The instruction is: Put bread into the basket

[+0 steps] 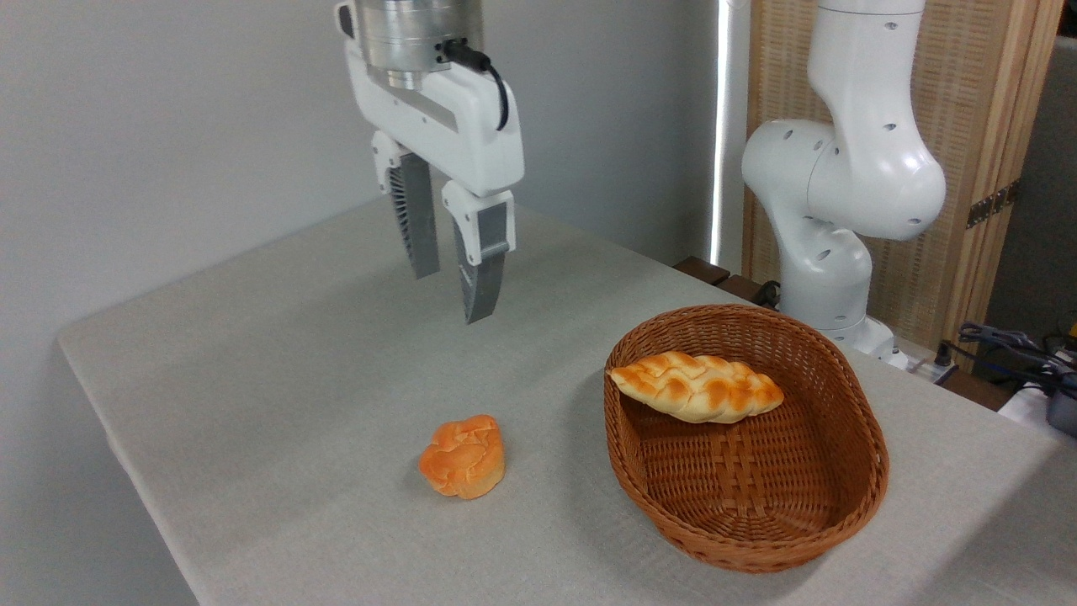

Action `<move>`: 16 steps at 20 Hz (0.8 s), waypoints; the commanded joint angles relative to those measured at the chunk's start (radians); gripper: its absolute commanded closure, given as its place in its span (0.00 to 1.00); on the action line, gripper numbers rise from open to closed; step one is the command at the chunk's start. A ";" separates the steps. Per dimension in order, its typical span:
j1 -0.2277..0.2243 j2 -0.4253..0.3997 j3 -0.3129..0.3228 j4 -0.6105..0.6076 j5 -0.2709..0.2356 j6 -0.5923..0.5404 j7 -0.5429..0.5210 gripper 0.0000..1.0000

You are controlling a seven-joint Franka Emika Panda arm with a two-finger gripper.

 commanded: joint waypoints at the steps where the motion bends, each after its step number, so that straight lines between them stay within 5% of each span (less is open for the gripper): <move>1: -0.002 0.035 -0.007 0.061 0.004 -0.022 -0.050 0.00; 6: -0.004 0.088 -0.005 0.161 0.013 -0.067 -0.049 0.00; 11: -0.030 0.094 -0.007 0.166 0.080 -0.098 -0.050 0.00; 16: -0.030 0.096 -0.007 0.164 0.080 -0.115 -0.050 0.00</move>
